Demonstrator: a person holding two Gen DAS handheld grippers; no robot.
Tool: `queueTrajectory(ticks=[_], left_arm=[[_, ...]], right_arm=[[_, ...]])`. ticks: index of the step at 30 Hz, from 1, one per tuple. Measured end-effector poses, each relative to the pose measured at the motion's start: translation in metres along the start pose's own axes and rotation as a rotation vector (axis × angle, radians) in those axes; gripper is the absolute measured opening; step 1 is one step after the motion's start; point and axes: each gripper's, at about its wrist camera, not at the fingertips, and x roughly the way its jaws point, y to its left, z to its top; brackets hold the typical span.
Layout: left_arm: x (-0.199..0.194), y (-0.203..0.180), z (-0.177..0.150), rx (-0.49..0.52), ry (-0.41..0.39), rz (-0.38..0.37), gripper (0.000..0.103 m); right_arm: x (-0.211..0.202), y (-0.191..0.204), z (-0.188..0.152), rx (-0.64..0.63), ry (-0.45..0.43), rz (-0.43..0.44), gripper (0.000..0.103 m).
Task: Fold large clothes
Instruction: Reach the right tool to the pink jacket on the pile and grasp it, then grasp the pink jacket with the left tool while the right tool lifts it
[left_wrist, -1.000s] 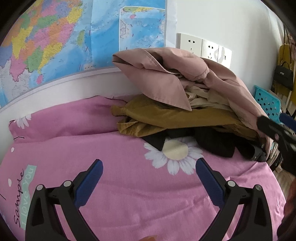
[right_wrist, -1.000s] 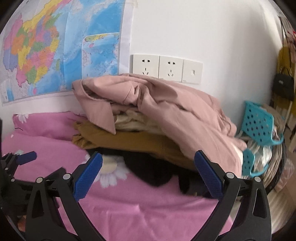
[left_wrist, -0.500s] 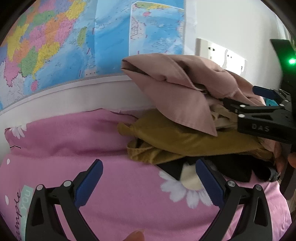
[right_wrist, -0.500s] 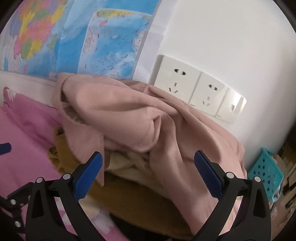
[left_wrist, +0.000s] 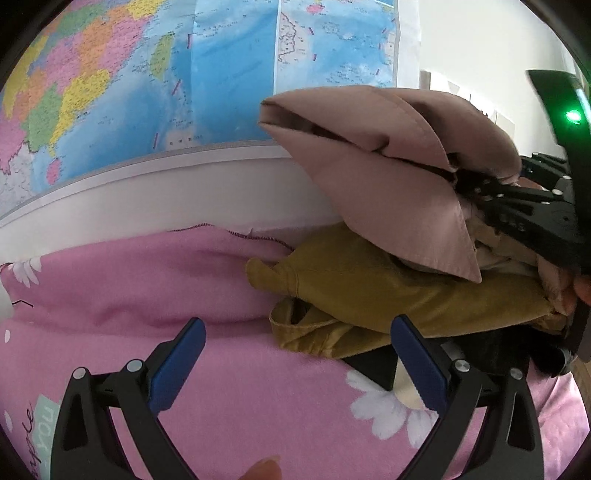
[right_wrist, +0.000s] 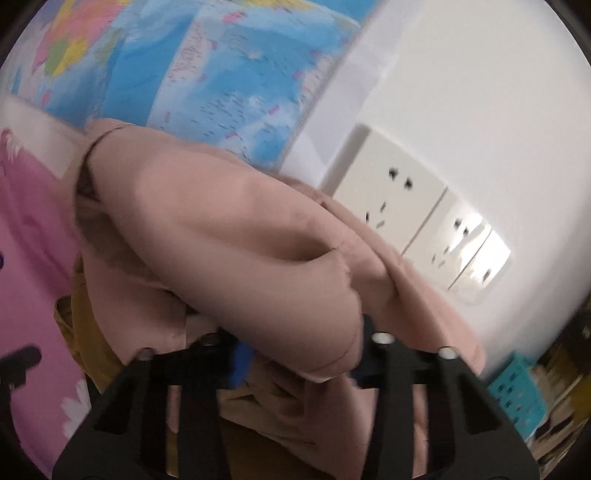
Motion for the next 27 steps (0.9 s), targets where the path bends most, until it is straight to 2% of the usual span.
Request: queueTrajectory(ticks=[3,8,14,18,24,27], left_arm=[[0.002,0.007,0.004,-0.010,-0.018,-0.028,0.097],[0.001,0.010,0.008,-0.007,-0.056,-0.099,0.097],[0.000,0.002,0.014,-0.019,-0.113,-0.291,0.091],[-0.005,-0.032,0.013,0.083,-0.144,-0.389,0.084],[-0.001,-0.083,0.023,0.209,-0.265,-0.451,0.087],[0.005,-0.106,0.029,0.280,-0.300,-0.434,0.085]], right_arm=[[-0.017,-0.013,0.007,0.027,-0.031,0.025,0.018],[-0.064,-0.065,0.027,0.149,-0.121,0.049,0.014],[-0.133,-0.144,0.053,0.324,-0.226,0.082,0.013],[-0.170,-0.186,0.043,0.441,-0.277,0.110,0.013],[-0.193,-0.212,0.039,0.492,-0.303,0.125,0.013],[-0.195,-0.218,0.037,0.505,-0.308,0.135,0.013]])
